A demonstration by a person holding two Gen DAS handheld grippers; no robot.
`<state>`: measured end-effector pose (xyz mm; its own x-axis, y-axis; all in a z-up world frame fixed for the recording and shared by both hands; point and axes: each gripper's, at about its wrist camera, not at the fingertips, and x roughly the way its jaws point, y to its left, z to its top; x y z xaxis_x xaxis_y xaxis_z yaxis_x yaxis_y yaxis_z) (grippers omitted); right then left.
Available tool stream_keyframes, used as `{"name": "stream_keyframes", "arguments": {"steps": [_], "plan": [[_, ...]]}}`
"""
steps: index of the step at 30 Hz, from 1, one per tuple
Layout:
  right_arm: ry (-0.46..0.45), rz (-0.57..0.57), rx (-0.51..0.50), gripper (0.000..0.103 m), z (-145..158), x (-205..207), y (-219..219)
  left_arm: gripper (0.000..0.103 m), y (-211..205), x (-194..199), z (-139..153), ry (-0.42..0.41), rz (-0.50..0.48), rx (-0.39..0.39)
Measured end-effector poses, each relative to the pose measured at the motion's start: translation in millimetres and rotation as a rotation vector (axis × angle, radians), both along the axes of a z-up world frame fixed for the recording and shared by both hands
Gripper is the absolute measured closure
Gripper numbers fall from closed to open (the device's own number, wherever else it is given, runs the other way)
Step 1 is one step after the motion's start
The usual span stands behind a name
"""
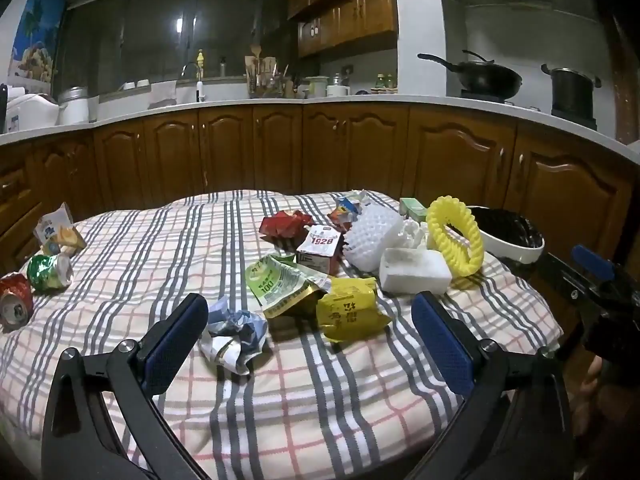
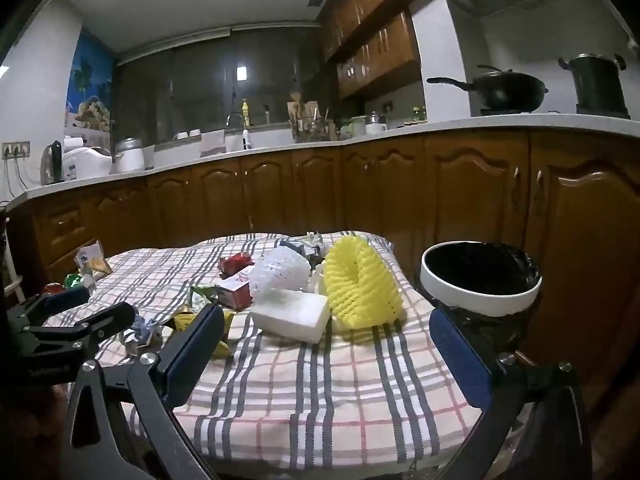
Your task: Collect trash
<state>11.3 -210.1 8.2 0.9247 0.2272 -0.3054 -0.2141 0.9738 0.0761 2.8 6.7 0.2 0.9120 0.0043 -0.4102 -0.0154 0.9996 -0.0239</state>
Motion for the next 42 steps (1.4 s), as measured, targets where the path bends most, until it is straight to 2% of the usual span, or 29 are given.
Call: {"name": "stream_keyframes", "arguments": {"steps": [26, 42], "plan": [[0.009, 0.031, 0.013, 0.0, 1.6, 0.4, 2.6, 0.0, -0.4, 2.7, 6.3, 0.006, -0.007, -0.004], [0.025, 0.041, 0.016, 0.0, -1.1, 5.3, 2.7, 0.0, 0.7, 10.1, -1.8, 0.024, -0.012, -0.013]]}}
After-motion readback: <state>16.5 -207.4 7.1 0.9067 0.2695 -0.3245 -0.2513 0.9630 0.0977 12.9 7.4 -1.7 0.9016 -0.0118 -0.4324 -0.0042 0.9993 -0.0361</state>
